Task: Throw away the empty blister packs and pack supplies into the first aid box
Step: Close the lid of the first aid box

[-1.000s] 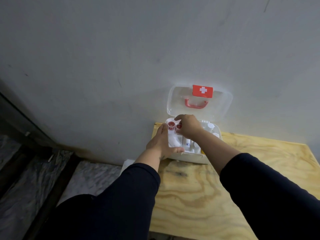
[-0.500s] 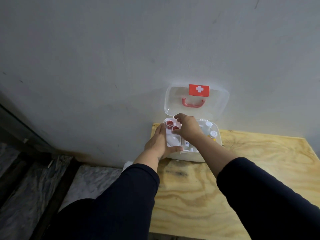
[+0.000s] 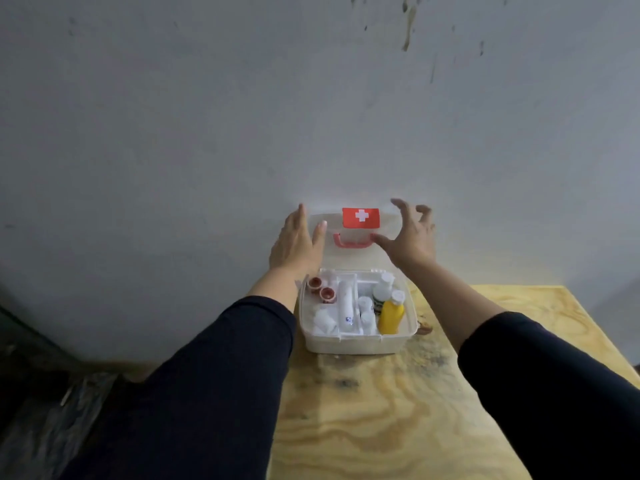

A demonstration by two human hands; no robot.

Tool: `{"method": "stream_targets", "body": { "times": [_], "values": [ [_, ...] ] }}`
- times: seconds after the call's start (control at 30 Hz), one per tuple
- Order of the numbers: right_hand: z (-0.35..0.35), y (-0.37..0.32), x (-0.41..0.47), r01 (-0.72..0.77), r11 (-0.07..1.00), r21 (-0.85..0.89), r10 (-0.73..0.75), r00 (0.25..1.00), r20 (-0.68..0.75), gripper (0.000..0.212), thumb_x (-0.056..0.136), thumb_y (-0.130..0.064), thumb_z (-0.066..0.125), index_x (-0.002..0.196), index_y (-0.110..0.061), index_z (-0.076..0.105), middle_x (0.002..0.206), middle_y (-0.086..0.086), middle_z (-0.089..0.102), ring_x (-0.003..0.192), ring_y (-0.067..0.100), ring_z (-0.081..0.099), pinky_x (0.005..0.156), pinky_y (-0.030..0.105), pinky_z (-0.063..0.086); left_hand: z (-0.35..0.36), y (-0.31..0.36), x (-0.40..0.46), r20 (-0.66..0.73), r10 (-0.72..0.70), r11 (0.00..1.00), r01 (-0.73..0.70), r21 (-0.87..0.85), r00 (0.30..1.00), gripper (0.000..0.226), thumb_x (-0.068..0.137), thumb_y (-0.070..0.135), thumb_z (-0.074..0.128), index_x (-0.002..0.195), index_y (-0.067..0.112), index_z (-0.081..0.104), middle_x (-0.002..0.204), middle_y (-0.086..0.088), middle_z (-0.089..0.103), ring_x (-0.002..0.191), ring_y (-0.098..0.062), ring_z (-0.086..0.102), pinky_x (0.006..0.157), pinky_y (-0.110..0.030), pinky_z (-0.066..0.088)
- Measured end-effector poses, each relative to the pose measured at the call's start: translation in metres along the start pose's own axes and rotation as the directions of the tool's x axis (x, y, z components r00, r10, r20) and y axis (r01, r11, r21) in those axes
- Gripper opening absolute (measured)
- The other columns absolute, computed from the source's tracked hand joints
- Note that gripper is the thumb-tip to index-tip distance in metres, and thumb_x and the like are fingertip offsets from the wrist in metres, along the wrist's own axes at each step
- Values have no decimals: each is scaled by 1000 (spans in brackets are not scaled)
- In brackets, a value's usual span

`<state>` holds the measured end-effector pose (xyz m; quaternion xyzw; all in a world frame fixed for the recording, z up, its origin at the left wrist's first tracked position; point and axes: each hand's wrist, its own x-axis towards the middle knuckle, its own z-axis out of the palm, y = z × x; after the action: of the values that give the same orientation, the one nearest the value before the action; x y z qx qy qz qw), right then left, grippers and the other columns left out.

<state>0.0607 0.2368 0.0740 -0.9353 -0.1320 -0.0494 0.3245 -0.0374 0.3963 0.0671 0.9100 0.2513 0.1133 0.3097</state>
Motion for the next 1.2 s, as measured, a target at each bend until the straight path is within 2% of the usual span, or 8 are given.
{"method": "stream_targets", "body": {
  "times": [0.17,0.37,0.6,0.7,0.9,1.0,1.1,1.2],
  "values": [
    [1,-8,-2,-13,998,60,9,999,52,55,83,-42,67,134,-33,50,146,12,33,130,35,40,108,38,36,-2,6,-6,46,39,999,-41,32,998,59,103,48,25,156,25,14,162,-2,18,146,-24,31,110,-43,36],
    [-3,13,-51,68,991,114,-69,998,2,57,85,-41,66,137,-35,45,154,10,24,138,32,32,110,42,35,7,-6,-50,4,109,987,-109,121,994,57,103,46,27,155,32,10,165,2,7,150,-22,21,109,-42,38],
    [13,53,-116,127,974,186,-129,992,-6,60,86,-31,68,140,-36,42,161,6,10,147,28,19,113,48,35,44,-26,-111,-49,87,993,-83,84,995,65,99,49,38,155,36,8,165,5,1,148,-24,24,108,-45,44],
    [24,71,-135,138,981,136,-139,990,0,60,84,-26,70,138,-34,45,160,9,14,147,30,21,107,51,42,60,-35,-132,-25,74,997,-73,40,997,69,96,49,45,154,38,10,164,7,-1,151,-22,18,109,-43,42],
    [44,97,-155,170,983,68,-176,979,101,68,80,-27,74,140,-36,43,161,11,11,148,36,15,108,55,39,84,-49,-152,43,45,997,-47,62,998,74,93,48,50,154,43,8,163,12,-11,152,-22,13,106,-40,43],
    [41,101,-154,213,977,29,-215,967,136,80,75,-41,75,144,-36,34,161,14,6,148,40,10,113,56,31,87,-51,-153,29,45,990,-49,131,999,71,93,49,46,153,42,8,164,8,-9,151,-26,15,109,-41,39],
    [36,103,-153,284,948,-145,-240,935,261,103,68,-63,70,150,-39,12,161,15,-9,147,42,-7,117,57,8,83,-46,-148,5,45,976,-45,212,999,63,97,52,37,154,38,15,165,2,-2,149,-30,17,118,-45,26],
    [35,105,-147,349,901,-256,-262,911,318,98,76,-71,54,150,-40,-2,161,8,-18,147,37,-18,116,57,-3,80,-42,-138,52,111,927,-122,356,993,69,97,54,35,156,33,6,165,0,-6,153,-27,1,123,-49,7]
  ]
}}
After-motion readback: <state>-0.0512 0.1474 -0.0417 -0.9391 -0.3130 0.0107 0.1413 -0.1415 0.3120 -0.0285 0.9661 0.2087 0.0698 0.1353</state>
